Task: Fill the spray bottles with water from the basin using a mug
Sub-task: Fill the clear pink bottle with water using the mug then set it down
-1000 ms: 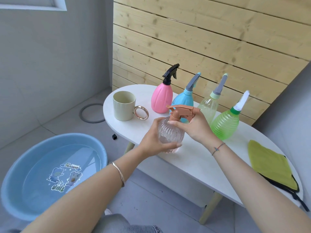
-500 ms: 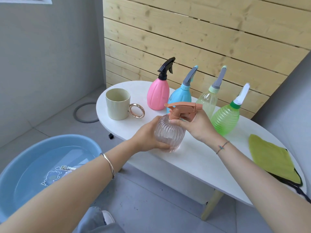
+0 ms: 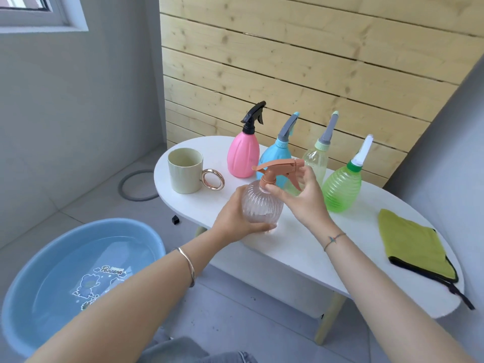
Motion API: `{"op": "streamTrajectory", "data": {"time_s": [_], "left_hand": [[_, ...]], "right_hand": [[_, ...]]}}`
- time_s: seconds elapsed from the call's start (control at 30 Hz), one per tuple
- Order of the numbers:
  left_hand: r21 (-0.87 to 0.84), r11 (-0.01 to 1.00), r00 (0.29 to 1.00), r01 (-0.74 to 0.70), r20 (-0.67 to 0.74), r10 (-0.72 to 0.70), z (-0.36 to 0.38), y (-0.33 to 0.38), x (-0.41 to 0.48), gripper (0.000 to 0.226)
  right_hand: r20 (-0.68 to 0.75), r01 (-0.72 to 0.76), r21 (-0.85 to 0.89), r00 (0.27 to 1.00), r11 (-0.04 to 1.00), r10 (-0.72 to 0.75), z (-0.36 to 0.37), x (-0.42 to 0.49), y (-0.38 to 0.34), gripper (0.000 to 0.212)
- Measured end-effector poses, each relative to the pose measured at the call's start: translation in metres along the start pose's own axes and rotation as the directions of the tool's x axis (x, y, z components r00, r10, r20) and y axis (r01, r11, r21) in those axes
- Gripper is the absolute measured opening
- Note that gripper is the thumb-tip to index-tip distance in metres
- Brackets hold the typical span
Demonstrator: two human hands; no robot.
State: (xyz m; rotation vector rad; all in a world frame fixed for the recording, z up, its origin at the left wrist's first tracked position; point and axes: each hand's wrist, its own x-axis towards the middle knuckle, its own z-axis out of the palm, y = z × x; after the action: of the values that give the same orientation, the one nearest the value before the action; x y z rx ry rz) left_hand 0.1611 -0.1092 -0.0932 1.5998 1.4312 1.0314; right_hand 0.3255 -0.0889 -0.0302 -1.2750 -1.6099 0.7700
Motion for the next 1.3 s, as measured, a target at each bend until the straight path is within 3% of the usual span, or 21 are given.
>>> {"op": "streamTrajectory", "data": {"time_s": [0.07, 0.13, 0.2, 0.3, 0.5, 0.7, 0.93, 1.13, 1.3], "left_hand": [[-0.021, 1.000, 0.996, 0.012, 0.093, -0.010, -0.011, 0.001, -0.001, 0.104], [-0.028, 0.999, 0.984, 0.027, 0.177, -0.022, -0.022, 0.001, -0.004, 0.099], [-0.031, 0.999, 0.976, 0.031, 0.218, -0.023, -0.029, 0.001, -0.009, 0.091], [-0.017, 0.999, 0.974, 0.044, 0.223, -0.039, -0.036, 0.002, -0.015, 0.084], [-0.019, 0.998, 0.963, 0.068, 0.262, -0.061, -0.039, 0.003, -0.022, 0.082], [-0.030, 0.999, 0.970, 0.036, 0.241, -0.028, -0.056, 0.015, -0.022, 0.072], [-0.171, 0.984, 0.994, 0.059, 0.099, -0.042, -0.149, 0.072, 0.022, 0.056], [-0.123, 0.988, 0.995, 0.090, -0.020, -0.093, -0.210, 0.077, 0.070, 0.067], [-0.068, 0.977, 0.979, 0.203, 0.018, -0.202, -0.222, 0.050, 0.098, 0.076]], "right_hand": [[-0.258, 0.100, -0.079, 0.959, 0.992, -0.117, -0.001, -0.023, 0.003, 0.054], [-0.318, 0.151, -0.120, 0.931, 0.981, -0.182, 0.001, -0.040, 0.003, 0.042], [-0.233, 0.106, -0.063, 0.965, 0.992, -0.118, 0.011, -0.049, -0.002, 0.032], [-0.134, 0.034, -0.019, 0.990, 0.999, -0.036, 0.027, -0.050, -0.009, 0.039], [-0.234, 0.040, -0.145, 0.969, 0.989, -0.074, 0.036, -0.036, -0.016, 0.017], [-0.086, 0.151, -0.139, 0.983, 0.979, -0.164, 0.027, -0.015, -0.036, 0.014], [-0.021, 0.279, 0.017, 0.960, 0.960, -0.279, 0.042, 0.074, -0.118, 0.014], [-0.033, 0.269, 0.180, 0.963, 0.946, -0.268, 0.103, 0.146, -0.143, 0.016], [0.015, 0.200, 0.226, 0.978, 0.953, -0.209, 0.156, 0.172, -0.108, 0.022]]}}
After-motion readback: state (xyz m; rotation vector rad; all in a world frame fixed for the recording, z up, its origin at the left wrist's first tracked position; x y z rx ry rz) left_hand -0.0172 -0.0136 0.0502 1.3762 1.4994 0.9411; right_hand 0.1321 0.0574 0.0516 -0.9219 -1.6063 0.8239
